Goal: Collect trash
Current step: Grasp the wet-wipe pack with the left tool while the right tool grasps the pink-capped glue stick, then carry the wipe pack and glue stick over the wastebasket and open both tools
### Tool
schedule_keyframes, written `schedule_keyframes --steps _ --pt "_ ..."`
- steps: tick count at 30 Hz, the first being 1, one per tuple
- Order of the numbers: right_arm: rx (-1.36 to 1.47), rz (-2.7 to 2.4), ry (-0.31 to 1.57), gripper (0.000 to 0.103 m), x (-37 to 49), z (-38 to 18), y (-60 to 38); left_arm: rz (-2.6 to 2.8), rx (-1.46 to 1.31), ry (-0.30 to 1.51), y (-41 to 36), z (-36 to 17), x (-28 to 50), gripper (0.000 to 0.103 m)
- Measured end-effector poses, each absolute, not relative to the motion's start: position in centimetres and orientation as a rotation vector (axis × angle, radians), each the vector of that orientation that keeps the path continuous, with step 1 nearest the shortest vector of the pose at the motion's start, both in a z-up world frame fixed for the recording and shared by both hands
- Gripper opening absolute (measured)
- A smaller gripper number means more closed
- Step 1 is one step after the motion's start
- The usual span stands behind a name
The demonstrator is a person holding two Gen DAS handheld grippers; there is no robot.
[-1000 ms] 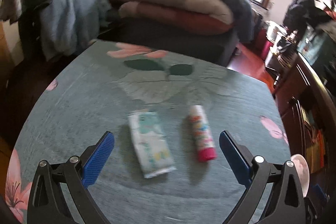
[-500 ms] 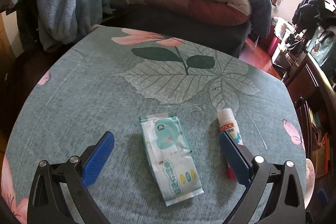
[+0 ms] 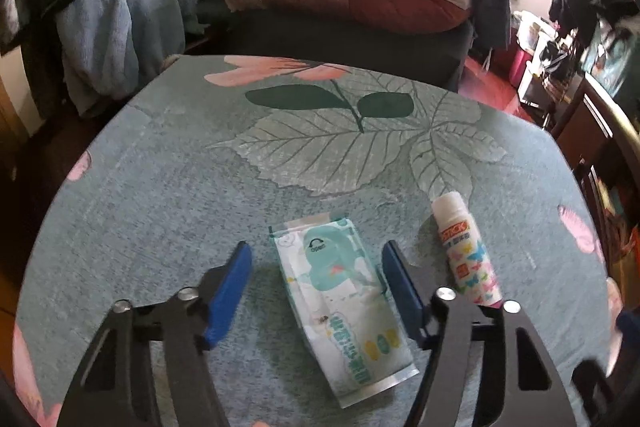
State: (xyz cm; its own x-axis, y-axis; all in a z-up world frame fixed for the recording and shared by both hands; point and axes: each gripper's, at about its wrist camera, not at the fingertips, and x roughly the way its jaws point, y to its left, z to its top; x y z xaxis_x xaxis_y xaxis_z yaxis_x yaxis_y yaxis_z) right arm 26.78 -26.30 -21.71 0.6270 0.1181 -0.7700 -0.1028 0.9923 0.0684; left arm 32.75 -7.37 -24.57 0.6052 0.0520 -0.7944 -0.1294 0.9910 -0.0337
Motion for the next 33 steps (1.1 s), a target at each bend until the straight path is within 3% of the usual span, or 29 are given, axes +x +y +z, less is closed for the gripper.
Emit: schedule_keyframes --steps 1,2,15,21,23,26,27,28,33 --pt "0.020 0.131 0.884 0.097 27.1 -21.7 -26.0 0.106 -0.073 0.911 -7.3 -24.6 32.6 0.048" --pt "0.021 0.136 0.885 0.097 27.4 -21.7 -25.8 0.104 -0.070 0.909 -7.1 -24.5 32.4 0.046" --pt "-0.031 0.249 0.919 0.095 32.3 -23.2 -17.9 0.167 -0.128 0.860 0.1 -22.9 30.0 0.044" --pt "-0.071 0.238 0.967 0.080 34.1 -24.7 -15.3 0.208 -0.160 0.861 2.9 -23.0 29.2 0.045" --pt "-0.075 0.240 0.978 0.065 34.3 -25.1 -14.9 0.216 -0.166 0.861 3.4 -23.1 29.1 0.045" --pt "-0.090 0.231 0.968 0.052 34.3 -25.2 -14.8 0.219 -0.174 0.861 3.9 -23.1 28.9 0.045" --pt "-0.084 0.234 0.967 0.042 34.3 -25.1 -14.9 0.220 -0.176 0.861 3.9 -23.1 28.8 0.045" --pt "-0.087 0.228 0.962 0.025 34.3 -25.0 -15.1 0.222 -0.176 0.862 4.0 -23.1 28.8 0.045" --pt "-0.097 0.246 0.963 0.024 33.6 -24.9 -15.4 0.217 -0.176 0.867 3.8 -23.1 28.4 0.045"
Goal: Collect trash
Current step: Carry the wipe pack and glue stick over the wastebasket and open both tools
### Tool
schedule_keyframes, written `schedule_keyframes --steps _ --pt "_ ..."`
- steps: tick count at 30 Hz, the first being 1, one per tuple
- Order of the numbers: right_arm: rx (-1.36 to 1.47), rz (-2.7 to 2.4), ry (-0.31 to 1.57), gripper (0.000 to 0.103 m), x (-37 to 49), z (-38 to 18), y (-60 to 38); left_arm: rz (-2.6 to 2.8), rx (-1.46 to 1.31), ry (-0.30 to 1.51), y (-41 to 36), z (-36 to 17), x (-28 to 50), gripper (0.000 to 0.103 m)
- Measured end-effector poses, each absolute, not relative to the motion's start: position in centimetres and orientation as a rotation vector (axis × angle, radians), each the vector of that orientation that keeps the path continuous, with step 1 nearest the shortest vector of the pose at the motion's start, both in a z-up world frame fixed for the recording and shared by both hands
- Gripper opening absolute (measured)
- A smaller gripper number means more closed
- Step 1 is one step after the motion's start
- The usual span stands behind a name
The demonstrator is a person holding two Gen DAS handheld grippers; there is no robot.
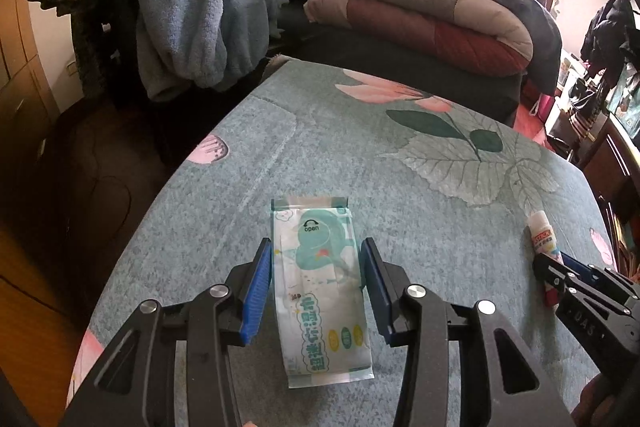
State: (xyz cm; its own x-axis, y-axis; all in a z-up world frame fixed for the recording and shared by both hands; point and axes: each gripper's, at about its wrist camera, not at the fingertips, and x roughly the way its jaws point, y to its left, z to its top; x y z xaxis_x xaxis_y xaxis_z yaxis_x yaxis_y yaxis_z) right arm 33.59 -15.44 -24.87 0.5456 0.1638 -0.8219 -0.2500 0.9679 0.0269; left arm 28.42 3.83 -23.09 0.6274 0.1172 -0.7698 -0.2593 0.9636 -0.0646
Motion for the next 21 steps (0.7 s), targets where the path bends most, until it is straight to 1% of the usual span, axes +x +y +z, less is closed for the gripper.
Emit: schedule_keyframes --steps 13,21 --pt "-0.054 0.306 0.951 0.024 28.8 -23.7 -17.9 0.196 -0.153 0.870 1.3 -21.8 26.7 0.045" --pt "-0.021 0.296 0.938 0.024 26.2 -22.8 -21.2 0.139 -0.130 0.856 -2.2 -20.4 25.9 0.045"
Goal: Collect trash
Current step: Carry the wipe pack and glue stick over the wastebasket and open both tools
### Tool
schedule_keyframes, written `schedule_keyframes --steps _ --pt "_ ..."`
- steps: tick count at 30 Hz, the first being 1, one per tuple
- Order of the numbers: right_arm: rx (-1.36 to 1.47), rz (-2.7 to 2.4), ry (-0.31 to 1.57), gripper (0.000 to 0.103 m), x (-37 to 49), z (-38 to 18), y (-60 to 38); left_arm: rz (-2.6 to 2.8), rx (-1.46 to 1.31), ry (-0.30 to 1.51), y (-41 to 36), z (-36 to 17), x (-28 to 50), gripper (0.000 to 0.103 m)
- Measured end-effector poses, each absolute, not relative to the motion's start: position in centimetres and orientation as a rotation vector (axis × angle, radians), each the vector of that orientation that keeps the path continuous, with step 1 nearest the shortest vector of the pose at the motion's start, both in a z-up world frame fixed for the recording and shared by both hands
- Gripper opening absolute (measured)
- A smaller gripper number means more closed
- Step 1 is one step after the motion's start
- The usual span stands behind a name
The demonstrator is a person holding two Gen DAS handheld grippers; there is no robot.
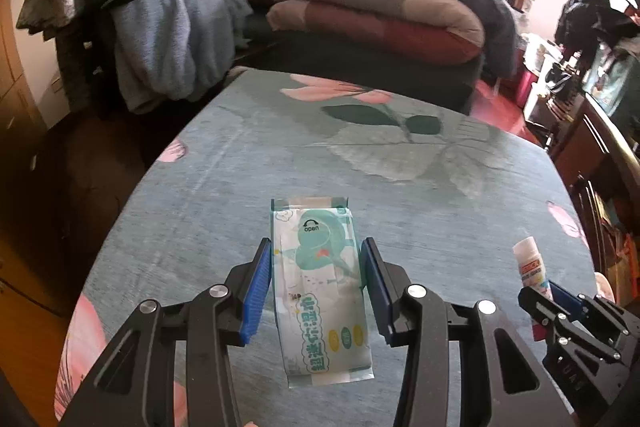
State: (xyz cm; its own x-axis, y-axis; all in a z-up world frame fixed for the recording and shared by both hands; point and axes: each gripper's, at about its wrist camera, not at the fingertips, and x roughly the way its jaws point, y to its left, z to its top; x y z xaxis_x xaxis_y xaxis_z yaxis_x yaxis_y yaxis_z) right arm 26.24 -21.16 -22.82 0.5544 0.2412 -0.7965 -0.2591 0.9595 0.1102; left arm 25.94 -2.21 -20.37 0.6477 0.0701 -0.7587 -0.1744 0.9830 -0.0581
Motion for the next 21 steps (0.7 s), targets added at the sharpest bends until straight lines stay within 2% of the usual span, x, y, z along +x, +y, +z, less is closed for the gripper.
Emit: schedule_keyframes --steps 21 --pt "0.105 0.176 0.884 0.024 21.1 -21.6 -32.8 -0.062 -0.031 0.817 -14.2 -17.4 25.4 0.045"
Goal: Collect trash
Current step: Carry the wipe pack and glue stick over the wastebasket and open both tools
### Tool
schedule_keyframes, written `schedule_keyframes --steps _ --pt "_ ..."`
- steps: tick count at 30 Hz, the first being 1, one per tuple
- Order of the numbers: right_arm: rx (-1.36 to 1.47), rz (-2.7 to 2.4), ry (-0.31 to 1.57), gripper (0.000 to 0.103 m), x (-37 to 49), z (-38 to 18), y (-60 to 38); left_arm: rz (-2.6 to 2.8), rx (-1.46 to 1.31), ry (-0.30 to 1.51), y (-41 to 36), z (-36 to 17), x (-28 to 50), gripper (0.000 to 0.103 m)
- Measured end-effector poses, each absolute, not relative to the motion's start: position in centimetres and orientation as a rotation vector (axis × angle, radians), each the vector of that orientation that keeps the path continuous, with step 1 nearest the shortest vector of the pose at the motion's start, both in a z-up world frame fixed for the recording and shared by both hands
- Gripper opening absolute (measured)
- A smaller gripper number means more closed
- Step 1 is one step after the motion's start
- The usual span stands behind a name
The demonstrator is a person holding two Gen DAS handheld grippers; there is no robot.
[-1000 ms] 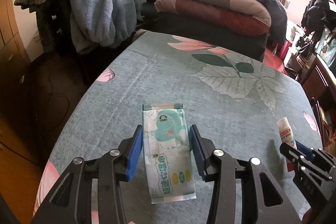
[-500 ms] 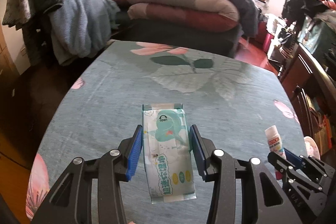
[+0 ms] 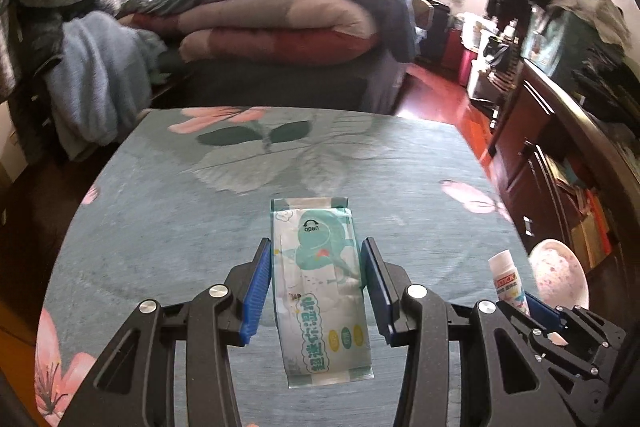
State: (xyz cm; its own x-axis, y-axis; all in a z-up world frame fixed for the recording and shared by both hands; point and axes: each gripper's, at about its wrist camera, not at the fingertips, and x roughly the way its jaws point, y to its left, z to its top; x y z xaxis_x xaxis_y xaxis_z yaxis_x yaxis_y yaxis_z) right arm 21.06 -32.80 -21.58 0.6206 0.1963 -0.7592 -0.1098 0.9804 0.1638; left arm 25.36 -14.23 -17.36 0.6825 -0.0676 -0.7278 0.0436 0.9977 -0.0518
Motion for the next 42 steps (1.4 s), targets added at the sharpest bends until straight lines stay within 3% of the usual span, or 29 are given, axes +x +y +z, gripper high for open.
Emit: schedule_keyframes --steps 42 --pt "0.378 -0.282 0.817 0.024 13.0 -24.8 -59.0 -0.640 0.210 0.774 -45.2 -17.0 24.5 0.045"
